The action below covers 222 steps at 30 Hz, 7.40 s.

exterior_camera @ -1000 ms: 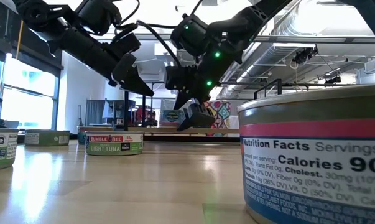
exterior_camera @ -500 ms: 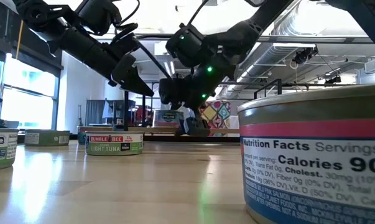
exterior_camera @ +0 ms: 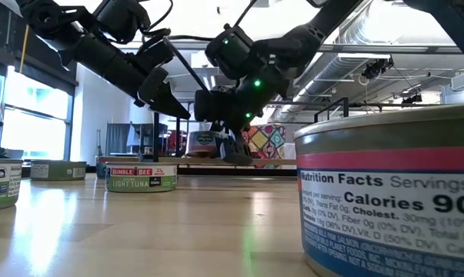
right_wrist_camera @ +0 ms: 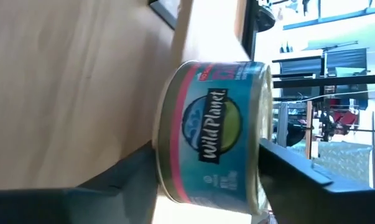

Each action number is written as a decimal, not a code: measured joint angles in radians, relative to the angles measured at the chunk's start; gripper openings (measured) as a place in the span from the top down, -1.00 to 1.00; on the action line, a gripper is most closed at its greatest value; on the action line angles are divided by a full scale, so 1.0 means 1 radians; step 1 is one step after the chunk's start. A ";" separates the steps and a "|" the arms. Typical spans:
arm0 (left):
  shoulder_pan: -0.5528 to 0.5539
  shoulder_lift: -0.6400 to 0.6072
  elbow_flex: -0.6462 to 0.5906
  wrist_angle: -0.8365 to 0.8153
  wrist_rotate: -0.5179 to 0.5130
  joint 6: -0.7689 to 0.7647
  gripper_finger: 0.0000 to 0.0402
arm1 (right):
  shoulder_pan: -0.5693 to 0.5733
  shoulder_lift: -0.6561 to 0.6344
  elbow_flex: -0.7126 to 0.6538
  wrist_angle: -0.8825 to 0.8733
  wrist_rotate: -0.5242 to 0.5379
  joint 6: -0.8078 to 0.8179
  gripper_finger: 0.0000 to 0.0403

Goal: Stack canned seafood by type on shelf
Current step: Put the blue-pink tuna can on the shelf

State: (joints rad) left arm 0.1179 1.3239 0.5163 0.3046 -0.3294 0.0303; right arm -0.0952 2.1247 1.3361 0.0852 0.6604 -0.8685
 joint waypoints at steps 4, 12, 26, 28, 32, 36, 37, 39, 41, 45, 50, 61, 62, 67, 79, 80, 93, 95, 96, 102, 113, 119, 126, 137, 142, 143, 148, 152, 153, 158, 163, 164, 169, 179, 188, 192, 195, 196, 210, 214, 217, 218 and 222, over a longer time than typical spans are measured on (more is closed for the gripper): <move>0.000 0.000 0.000 0.000 0.000 0.000 1.00 | 0.004 0.000 0.001 -0.001 0.024 0.000 0.03; 0.000 0.000 0.000 0.000 -0.013 0.000 1.00 | 0.006 -0.033 -0.001 -0.051 0.028 0.046 0.06; -0.019 -0.078 0.000 0.009 -0.067 0.080 1.00 | -0.029 -0.242 -0.052 -0.239 -0.104 0.354 0.06; -0.033 -0.101 0.000 0.008 -0.074 0.104 1.00 | -0.048 -0.273 -0.068 -0.247 -0.176 0.435 0.06; -0.072 -0.139 0.000 0.007 -0.076 0.192 1.00 | -0.090 -0.307 -0.082 -0.255 -0.368 0.613 0.06; -0.132 -0.171 0.000 0.008 -0.093 0.299 1.00 | -0.141 -0.309 -0.085 -0.263 -0.554 0.734 0.07; -0.152 -0.178 0.000 0.009 -0.106 0.329 1.00 | -0.156 -0.309 -0.085 -0.260 -0.605 0.763 0.07; -0.189 -0.181 0.000 0.016 -0.144 0.404 1.00 | -0.190 -0.309 -0.085 -0.260 -0.687 0.817 0.07; -0.228 -0.178 0.000 0.012 -0.195 0.483 1.00 | -0.225 -0.309 -0.085 -0.245 -0.762 0.873 0.07; -0.279 -0.170 0.000 0.025 -0.291 0.582 1.00 | -0.319 -0.307 -0.084 -0.191 -0.926 1.012 0.07; -0.291 -0.171 0.000 0.062 -0.314 0.584 1.00 | -0.438 -0.252 -0.083 -0.123 -1.092 1.222 0.07; -0.266 -0.171 0.000 0.067 -0.315 0.574 1.00 | -0.508 -0.118 -0.081 0.097 -1.351 1.417 0.07; -0.264 -0.171 0.000 0.068 -0.315 0.574 1.00 | -0.509 -0.116 -0.081 0.095 -1.354 1.420 0.07; -0.260 -0.171 0.000 0.067 -0.315 0.558 1.00 | -0.520 -0.116 -0.080 0.072 -1.355 1.421 0.03; -0.260 -0.171 0.000 0.066 -0.314 0.554 1.00 | -0.527 -0.118 -0.079 0.046 -1.324 1.382 0.00; -0.260 -0.171 0.000 0.066 -0.314 0.550 1.00 | -0.527 -0.118 -0.079 0.045 -1.325 1.377 0.00; -0.260 -0.171 0.000 0.059 -0.314 0.546 1.00 | -0.554 -0.116 -0.079 0.032 -1.369 1.361 -0.01; -0.260 -0.171 0.000 0.059 -0.314 0.546 1.00 | -0.554 -0.116 -0.079 0.031 -1.369 1.358 -0.01; -0.260 -0.171 0.000 0.059 -0.314 0.543 1.00 | -0.554 -0.116 -0.079 0.032 -1.369 1.357 -0.01; -0.260 -0.171 0.000 0.059 -0.314 0.530 1.00 | -0.562 -0.114 -0.082 0.021 -1.351 1.331 -0.12; -0.261 -0.171 0.000 0.058 -0.314 0.530 1.00 | -0.580 -0.113 -0.082 0.023 -1.361 1.339 -0.65; -0.260 -0.171 0.000 0.058 -0.314 0.530 1.00 | -0.588 -0.113 -0.082 0.018 -1.362 1.342 -0.66; -0.261 -0.171 0.000 0.058 -0.314 0.530 1.00 | -0.593 -0.119 -0.082 -0.001 -1.351 1.341 -0.66; -0.260 -0.171 0.000 0.059 -0.314 0.530 1.00 | -0.591 -0.230 -0.080 -0.186 -1.177 1.200 -0.66; -0.260 -0.170 0.000 0.059 -0.316 0.528 1.00 | -0.525 -0.261 -0.080 -0.203 -1.101 1.024 -0.61; -0.260 -0.170 0.000 0.059 -0.325 0.523 1.00 | -0.504 -0.264 -0.080 -0.209 -1.068 0.972 -0.58; -0.273 -0.174 0.000 0.060 -0.442 0.478 1.00 | -0.387 -0.283 -0.080 -0.249 -0.750 0.710 -0.40; -0.287 -0.179 0.000 0.060 -0.468 0.441 1.00 | -0.353 -0.288 -0.080 -0.310 -0.606 0.635 -0.26; -0.290 -0.179 0.000 0.059 -0.469 0.426 1.00 | -0.357 -0.288 -0.080 -0.313 -0.590 0.636 -0.23; -0.292 -0.179 0.000 0.054 -0.470 0.332 1.00 | -0.378 -0.288 -0.080 -0.334 -0.618 0.630 -0.08; -0.291 -0.179 0.002 0.046 -0.470 0.266 1.00 | -0.377 -0.288 -0.080 -0.334 -0.663 0.655 0.00; -0.291 -0.179 0.010 0.027 -0.470 0.251 1.00 | -0.377 -0.283 -0.080 -0.329 -0.676 0.668 0.02; -0.291 -0.179 0.101 -0.193 -0.453 0.132 1.00 | -0.368 -0.244 -0.080 -0.283 -0.683 0.714 0.09; -0.289 -0.180 0.184 -0.389 -0.366 0.051 1.00 | -0.362 -0.190 -0.080 -0.056 -0.691 0.853 0.13; -0.288 -0.180 0.184 -0.391 -0.366 0.051 1.00 | -0.362 -0.147 -0.080 0.048 -0.691 0.896 0.13; -0.287 -0.180 0.184 -0.391 -0.366 0.051 1.00 | -0.362 -0.147 -0.080 0.068 -0.691 0.898 0.13; -0.286 -0.180 0.184 -0.391 -0.366 0.051 1.00 | -0.362 -0.144 -0.065 0.060 -0.691 0.915 0.13; -0.283 -0.180 0.184 -0.391 -0.366 0.050 1.00 | -0.361 -0.136 -0.050 0.054 -0.690 0.916 0.13; -0.268 -0.180 0.184 -0.425 -0.363 0.013 1.00 | -0.339 0.046 0.314 -0.300 -0.582 0.887 0.20; -0.269 -0.180 0.184 -0.435 -0.364 0.006 1.00 | -0.348 0.120 0.444 -0.375 -0.574 0.888 0.27; -0.269 -0.180 0.184 -0.441 -0.364 0.006 1.00 | -0.349 0.175 0.534 -0.423 -0.572 0.887 0.28; -0.269 -0.180 0.184 -0.443 -0.364 0.006 1.00 | -0.350 0.191 0.564 -0.438 -0.571 0.887 0.28; -0.269 -0.180 0.184 -0.444 -0.364 0.006 1.00 | -0.349 0.236 0.653 -0.500 -0.553 0.887 0.28</move>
State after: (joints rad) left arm -0.1509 1.1442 0.7002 -0.1391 -0.6930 0.0364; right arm -0.4446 2.3606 1.9893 -0.4144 0.1070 0.0190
